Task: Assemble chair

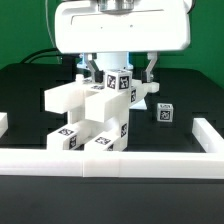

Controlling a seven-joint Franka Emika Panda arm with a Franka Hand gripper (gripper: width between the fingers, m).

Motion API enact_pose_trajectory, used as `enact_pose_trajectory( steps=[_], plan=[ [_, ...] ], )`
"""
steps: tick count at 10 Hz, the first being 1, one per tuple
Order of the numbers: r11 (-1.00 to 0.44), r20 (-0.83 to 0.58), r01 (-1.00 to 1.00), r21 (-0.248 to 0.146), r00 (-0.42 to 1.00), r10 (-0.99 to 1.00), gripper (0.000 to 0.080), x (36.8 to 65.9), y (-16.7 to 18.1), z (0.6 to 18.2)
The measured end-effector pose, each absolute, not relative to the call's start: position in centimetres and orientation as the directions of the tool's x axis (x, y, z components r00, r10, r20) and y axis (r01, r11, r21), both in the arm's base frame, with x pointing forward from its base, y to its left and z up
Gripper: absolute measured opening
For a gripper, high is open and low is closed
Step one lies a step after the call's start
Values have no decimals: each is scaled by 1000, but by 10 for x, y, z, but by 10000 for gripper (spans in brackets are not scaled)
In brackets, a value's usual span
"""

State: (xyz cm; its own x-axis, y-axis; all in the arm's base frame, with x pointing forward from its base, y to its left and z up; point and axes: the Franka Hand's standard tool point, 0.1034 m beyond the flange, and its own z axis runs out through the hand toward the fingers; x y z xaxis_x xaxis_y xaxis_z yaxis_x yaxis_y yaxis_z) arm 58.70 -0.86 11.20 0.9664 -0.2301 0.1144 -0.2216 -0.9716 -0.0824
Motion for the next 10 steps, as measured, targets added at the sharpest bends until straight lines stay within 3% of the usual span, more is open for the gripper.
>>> enact_pose_trajectory(
  steps=[5,8,10],
  plan=[
    [-975,152,222,-15,964,218,649,589,-14,113],
    [-958,155,286,-3,947,282,649,589,-14,113],
    [-959,155,283,-3,948,279,386,589,-14,113]
  ],
)
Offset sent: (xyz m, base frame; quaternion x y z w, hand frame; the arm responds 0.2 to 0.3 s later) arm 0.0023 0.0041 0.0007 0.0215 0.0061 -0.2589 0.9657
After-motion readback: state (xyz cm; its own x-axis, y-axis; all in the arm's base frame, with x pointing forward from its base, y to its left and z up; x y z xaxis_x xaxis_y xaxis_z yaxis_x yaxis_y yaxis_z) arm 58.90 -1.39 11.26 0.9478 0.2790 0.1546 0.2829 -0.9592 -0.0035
